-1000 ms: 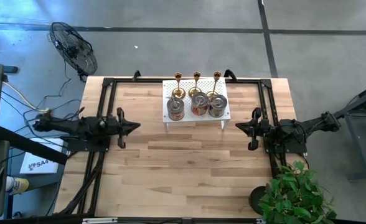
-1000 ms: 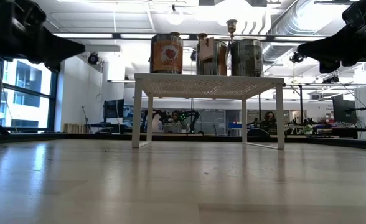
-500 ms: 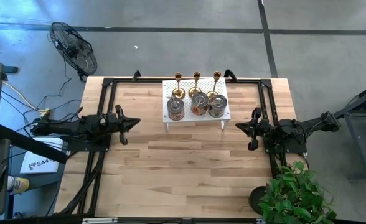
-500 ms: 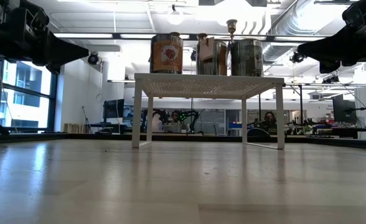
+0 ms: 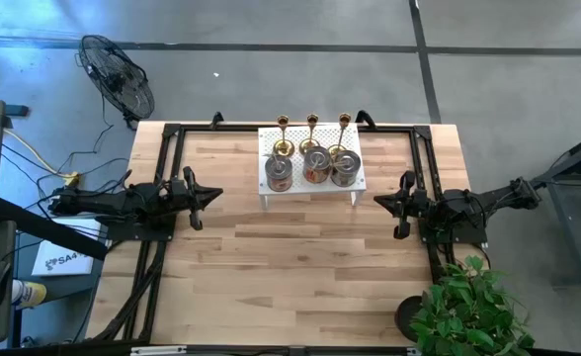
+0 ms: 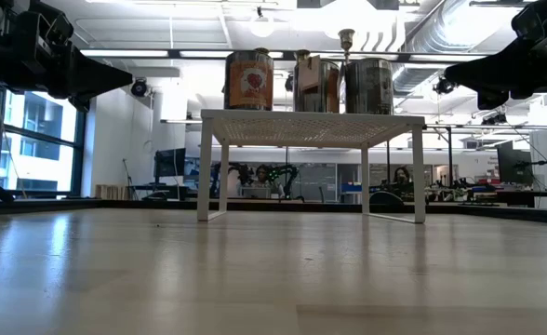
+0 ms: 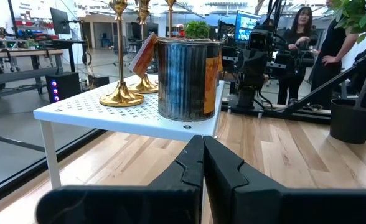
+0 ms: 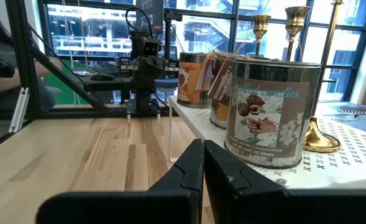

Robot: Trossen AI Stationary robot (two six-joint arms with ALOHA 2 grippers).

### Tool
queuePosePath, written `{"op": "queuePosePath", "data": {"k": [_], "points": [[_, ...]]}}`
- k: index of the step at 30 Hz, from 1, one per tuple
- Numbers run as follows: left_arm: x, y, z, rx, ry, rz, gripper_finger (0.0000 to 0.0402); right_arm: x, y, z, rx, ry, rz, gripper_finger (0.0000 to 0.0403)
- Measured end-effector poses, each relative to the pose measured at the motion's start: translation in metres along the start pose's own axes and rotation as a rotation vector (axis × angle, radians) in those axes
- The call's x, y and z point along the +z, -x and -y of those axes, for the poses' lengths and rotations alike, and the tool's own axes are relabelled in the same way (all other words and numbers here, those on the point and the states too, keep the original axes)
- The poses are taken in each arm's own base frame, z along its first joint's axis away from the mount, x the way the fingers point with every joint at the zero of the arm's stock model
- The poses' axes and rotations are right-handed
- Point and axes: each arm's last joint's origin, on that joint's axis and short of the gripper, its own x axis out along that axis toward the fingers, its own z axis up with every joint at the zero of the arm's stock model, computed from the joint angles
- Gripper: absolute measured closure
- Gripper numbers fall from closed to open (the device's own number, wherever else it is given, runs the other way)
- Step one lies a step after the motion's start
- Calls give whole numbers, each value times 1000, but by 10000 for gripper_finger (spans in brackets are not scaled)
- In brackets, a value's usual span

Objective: Pick & Place candle stick holders
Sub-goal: Return to Home Position

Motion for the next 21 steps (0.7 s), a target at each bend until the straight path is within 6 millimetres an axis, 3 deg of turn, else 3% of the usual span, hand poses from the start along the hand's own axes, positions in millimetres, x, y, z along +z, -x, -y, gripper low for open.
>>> {"op": "queuePosePath", "data": {"k": [21], "points": [[0,0,0,0,0,0,401,0,0,0,0,0,0,396]]}}
